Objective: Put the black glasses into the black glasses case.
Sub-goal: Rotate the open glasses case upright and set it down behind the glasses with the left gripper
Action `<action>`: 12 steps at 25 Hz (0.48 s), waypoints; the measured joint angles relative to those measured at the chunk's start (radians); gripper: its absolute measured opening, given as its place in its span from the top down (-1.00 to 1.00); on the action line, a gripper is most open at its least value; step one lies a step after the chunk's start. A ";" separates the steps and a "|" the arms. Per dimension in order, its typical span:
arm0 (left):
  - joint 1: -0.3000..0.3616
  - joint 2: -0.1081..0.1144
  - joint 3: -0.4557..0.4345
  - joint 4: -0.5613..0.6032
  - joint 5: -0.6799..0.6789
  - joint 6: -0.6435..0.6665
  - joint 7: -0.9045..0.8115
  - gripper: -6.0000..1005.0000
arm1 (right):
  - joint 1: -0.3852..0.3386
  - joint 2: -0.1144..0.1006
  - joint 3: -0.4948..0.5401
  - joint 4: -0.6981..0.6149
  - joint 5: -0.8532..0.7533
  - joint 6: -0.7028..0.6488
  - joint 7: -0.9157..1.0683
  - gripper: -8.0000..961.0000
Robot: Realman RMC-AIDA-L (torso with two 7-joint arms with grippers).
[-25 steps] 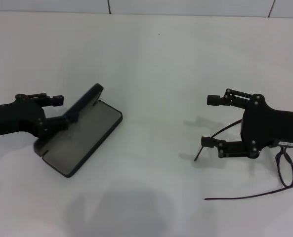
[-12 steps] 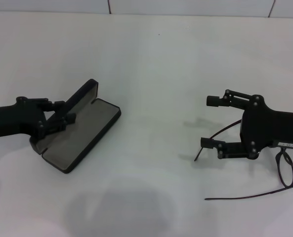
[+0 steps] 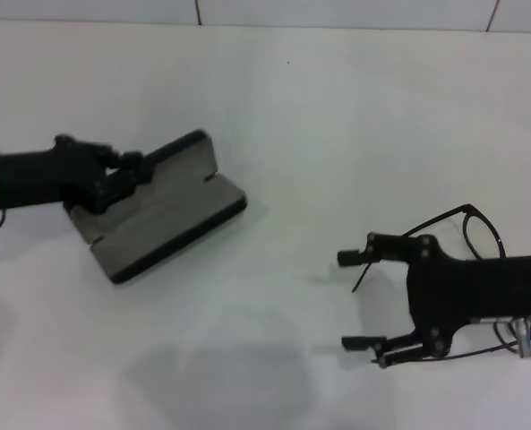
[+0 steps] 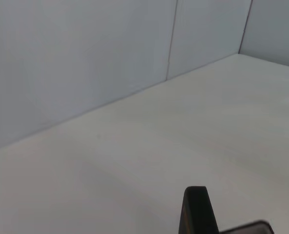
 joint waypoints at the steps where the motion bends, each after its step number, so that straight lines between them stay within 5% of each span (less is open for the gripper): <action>1: -0.017 0.002 0.000 0.014 0.000 -0.006 0.014 0.45 | 0.000 0.003 0.000 -0.001 -0.005 -0.003 0.000 -0.75; 7: -0.135 0.015 0.001 0.108 0.014 -0.029 0.116 0.57 | -0.012 0.014 0.000 0.003 -0.008 -0.009 -0.002 -0.75; 12: -0.242 0.004 0.002 0.204 0.070 -0.126 0.247 0.58 | -0.039 0.022 0.004 0.000 -0.008 -0.010 -0.012 -0.75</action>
